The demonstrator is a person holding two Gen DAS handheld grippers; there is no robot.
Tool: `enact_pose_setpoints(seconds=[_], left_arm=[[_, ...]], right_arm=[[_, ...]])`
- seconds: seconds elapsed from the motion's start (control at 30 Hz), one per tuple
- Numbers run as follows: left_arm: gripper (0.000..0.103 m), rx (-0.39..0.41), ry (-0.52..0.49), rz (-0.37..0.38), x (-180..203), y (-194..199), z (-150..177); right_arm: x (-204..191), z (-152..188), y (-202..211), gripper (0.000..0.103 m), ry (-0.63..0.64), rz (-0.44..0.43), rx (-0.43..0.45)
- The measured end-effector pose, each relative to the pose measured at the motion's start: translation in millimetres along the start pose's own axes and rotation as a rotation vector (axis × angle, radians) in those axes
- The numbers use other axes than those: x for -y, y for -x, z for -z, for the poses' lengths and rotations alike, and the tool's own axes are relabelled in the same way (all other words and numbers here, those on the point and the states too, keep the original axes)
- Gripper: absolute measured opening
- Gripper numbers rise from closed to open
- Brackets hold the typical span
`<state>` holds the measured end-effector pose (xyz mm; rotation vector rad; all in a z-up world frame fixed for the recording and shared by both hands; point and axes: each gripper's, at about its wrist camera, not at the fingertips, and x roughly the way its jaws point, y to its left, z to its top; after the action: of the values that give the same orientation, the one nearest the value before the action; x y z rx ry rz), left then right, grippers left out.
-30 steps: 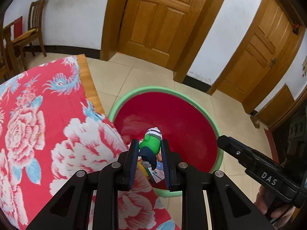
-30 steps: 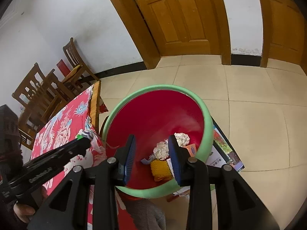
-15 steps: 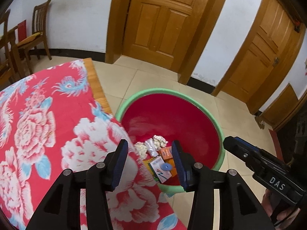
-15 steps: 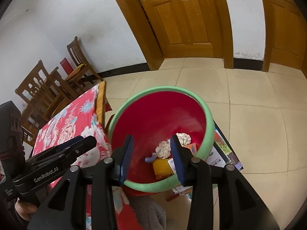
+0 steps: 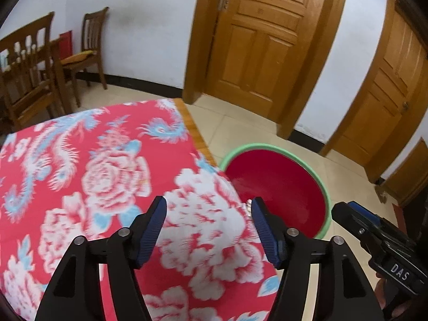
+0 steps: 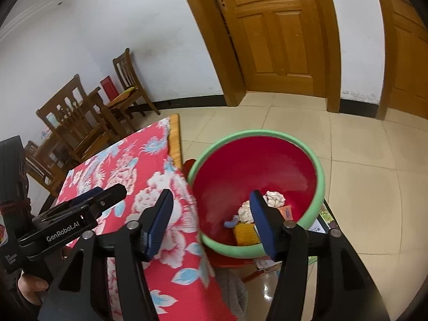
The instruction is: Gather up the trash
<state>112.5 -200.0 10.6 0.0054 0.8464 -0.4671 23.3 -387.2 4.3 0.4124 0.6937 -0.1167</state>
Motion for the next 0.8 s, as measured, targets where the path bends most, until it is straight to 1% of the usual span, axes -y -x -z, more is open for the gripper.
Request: enact_pose_setpoints(seconds=[0.03, 0.13, 0.17, 0.4, 0.8], left_arm=[[0.070, 0.006, 0.005, -0.008, -4, 4, 1], [0.072, 0.023, 0.013, -0.032, -13, 13, 2], [0.073, 0.028, 0.017, -0.044, -16, 17, 2], [0.073, 0.062, 0.040, -0.081, -35, 38, 7], [0.073, 0.103, 0.069, -0.123, -54, 65, 16]], right_arm=[[-5, 1, 1, 0.067, 0.007, -0.002, 0.002], [-19, 3, 3, 0.069, 0.025, -0.014, 0.004], [-24, 4, 4, 0.072, 0.032, -0.015, 0.004], [-54, 12, 11, 0.079, 0.074, -0.024, 0.009], [-83, 26, 19, 0.079, 0.111, -0.040, 0.005]])
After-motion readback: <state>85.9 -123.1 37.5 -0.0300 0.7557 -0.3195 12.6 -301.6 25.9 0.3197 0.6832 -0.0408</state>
